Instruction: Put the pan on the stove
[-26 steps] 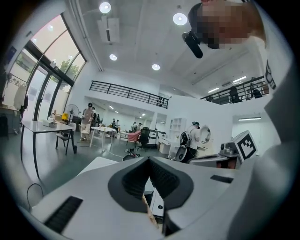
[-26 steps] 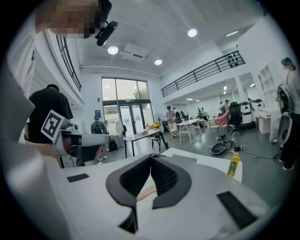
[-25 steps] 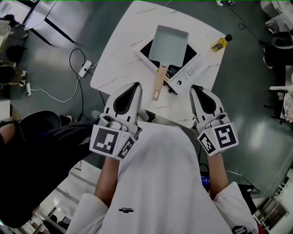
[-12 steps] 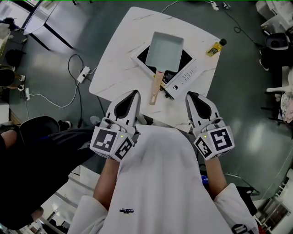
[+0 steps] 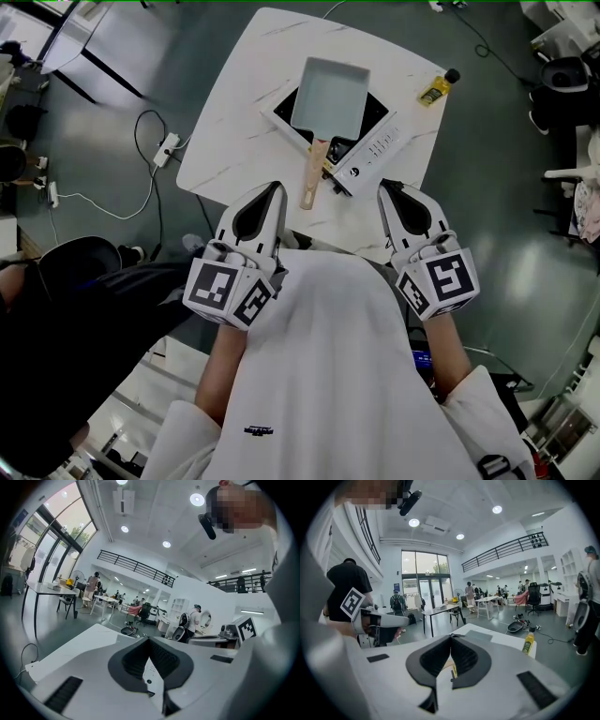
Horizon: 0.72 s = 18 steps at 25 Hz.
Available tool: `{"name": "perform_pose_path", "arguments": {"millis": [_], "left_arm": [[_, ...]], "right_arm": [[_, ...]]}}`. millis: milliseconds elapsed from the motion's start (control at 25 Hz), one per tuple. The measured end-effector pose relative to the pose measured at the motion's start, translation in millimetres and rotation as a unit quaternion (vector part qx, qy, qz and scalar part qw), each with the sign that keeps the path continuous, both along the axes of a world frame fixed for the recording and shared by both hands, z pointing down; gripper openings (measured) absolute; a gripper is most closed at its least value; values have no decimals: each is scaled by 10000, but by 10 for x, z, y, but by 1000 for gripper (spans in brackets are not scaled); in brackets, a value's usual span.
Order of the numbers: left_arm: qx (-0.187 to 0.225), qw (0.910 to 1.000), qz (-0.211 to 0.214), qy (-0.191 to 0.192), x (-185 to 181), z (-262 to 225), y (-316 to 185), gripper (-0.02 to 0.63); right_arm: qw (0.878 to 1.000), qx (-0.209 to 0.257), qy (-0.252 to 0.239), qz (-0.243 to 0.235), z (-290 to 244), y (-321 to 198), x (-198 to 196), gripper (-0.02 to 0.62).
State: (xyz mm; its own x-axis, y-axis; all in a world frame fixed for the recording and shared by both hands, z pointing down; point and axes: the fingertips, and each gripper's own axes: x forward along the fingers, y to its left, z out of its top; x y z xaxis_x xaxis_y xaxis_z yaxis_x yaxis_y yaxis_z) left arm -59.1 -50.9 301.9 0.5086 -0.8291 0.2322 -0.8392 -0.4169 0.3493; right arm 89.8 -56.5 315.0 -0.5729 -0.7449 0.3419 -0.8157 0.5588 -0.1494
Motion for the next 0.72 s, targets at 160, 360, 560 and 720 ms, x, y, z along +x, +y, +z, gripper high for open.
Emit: {"name": "perform_pose_path", "arguments": {"millis": [160,360,560,720], "left_arm": [[-14,10000,11,-48,-12,29,2,0],[-44,9999,45,-112,-30,51,3,0],[-67,10000,32,-57,-39,45,-21,0],[-60,9999,78,-57,-5,44,-29,0]], "right_arm": [[10000,23,72,33,26,-25,4,5],[10000,39,74,34,10,-48,-42,5],[9999,14,65,75,17,-79,-62,5],[9999,-20,49,106,37,-81,-94,5]]}}
